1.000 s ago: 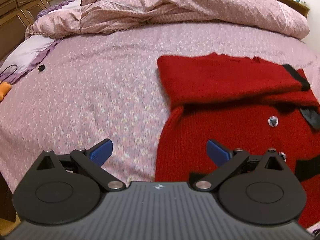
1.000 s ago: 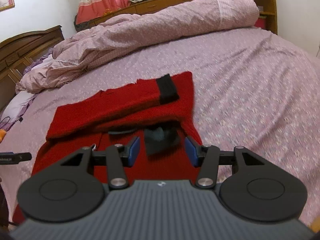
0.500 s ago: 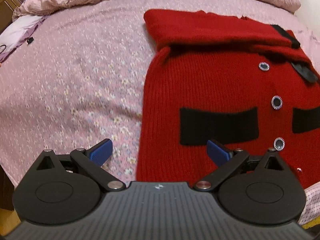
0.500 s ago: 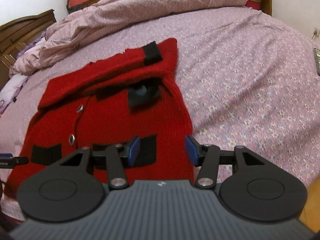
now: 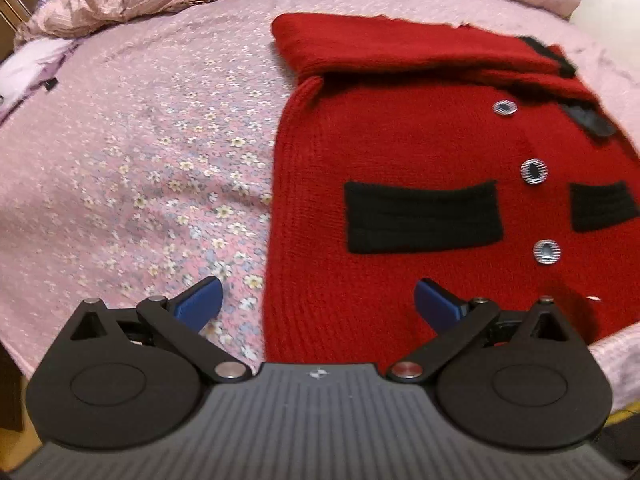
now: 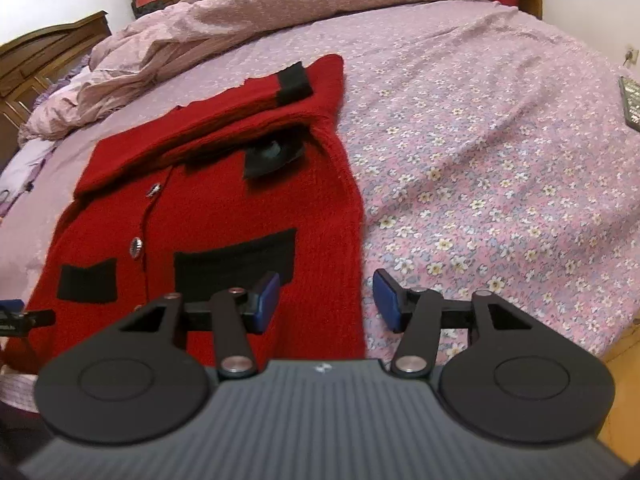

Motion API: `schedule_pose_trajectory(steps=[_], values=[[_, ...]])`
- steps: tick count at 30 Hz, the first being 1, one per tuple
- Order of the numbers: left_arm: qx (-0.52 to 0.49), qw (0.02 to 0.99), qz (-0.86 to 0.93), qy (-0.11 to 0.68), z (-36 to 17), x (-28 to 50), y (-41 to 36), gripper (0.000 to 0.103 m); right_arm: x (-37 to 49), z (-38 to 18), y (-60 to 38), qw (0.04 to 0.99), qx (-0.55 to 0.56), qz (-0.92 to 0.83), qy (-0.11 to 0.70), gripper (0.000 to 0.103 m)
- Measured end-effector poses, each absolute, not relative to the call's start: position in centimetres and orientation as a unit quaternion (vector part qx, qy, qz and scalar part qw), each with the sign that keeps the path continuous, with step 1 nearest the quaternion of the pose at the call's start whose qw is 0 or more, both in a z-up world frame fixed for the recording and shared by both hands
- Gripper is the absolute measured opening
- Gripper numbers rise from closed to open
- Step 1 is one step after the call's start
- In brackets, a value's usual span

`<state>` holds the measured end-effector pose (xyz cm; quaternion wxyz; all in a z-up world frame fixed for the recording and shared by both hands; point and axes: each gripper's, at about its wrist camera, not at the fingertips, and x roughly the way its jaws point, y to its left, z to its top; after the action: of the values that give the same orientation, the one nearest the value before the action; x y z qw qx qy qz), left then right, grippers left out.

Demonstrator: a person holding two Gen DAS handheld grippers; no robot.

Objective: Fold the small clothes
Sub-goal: 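Move both tools to the ribbed hem of the cardigan, then grasp the ribbed hem with the left tool while the right tool grasps it too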

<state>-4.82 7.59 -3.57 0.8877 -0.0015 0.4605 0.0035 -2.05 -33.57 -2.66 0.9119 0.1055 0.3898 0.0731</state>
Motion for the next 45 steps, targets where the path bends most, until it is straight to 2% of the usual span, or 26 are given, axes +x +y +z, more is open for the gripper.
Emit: schedule_pose_trajectory(steps=[9, 18, 30, 34, 36, 38, 39, 41, 42, 44, 45], values=[[-0.047, 0.887, -0.073, 0.454, -3.3, -6.0, 7.9, 0.098, -2.1, -2.7, -33.2, 0.905, 0.116, 0.111, 0.394, 0.055], [-0.089, 0.861, -0.119, 0.486, -5.2, -1.4, 7.9, 0.096, 0.9, -4.3, -32.8, 0.86, 0.181, 0.182, 0.442, 0.055], [-0.09, 0.856, -0.148, 0.488, -6.0, -2.4, 7.1, 0.097, 0.6, -4.7, -31.6, 0.858, 0.136, 0.215, 0.446, 0.054], [-0.081, 0.853, -0.144, 0.495, -6.1, -2.0, 6.4, 0.097, 0.5, -4.7, -31.5, 0.856, 0.124, 0.225, 0.448, 0.052], [-0.084, 0.854, -0.145, 0.492, -6.1, -2.0, 6.3, 0.095, 0.5, -4.7, -31.7, 0.856, 0.125, 0.226, 0.448, 0.045], [-0.078, 0.859, -0.134, 0.487, -6.0, -2.2, 6.2, 0.08, 0.3, -4.8, -31.9, 0.858, 0.121, 0.227, 0.445, 0.039], [-0.075, 0.861, -0.129, 0.486, -6.1, -2.3, 6.4, 0.076, 0.3, -4.8, -32.1, 0.859, 0.121, 0.228, 0.443, 0.036], [-0.07, 0.864, -0.116, 0.485, -6.0, -2.4, 6.7, 0.056, 0.3, -4.9, -32.4, 0.859, 0.129, 0.223, 0.442, 0.028], [-0.072, 0.864, -0.11, 0.486, -6.0, -2.4, 7.0, 0.051, 0.4, -4.9, -32.7, 0.858, 0.138, 0.222, 0.441, 0.022], [-0.085, 0.863, -0.102, 0.487, -5.8, -2.4, 7.7, 0.034, 0.4, -4.8, -33.2, 0.857, 0.16, 0.224, 0.435, 0.02], [-0.093, 0.863, -0.101, 0.487, -5.6, -2.4, 8.1, 0.03, 0.3, -4.7, -33.4, 0.857, 0.172, 0.229, 0.429, 0.018]])
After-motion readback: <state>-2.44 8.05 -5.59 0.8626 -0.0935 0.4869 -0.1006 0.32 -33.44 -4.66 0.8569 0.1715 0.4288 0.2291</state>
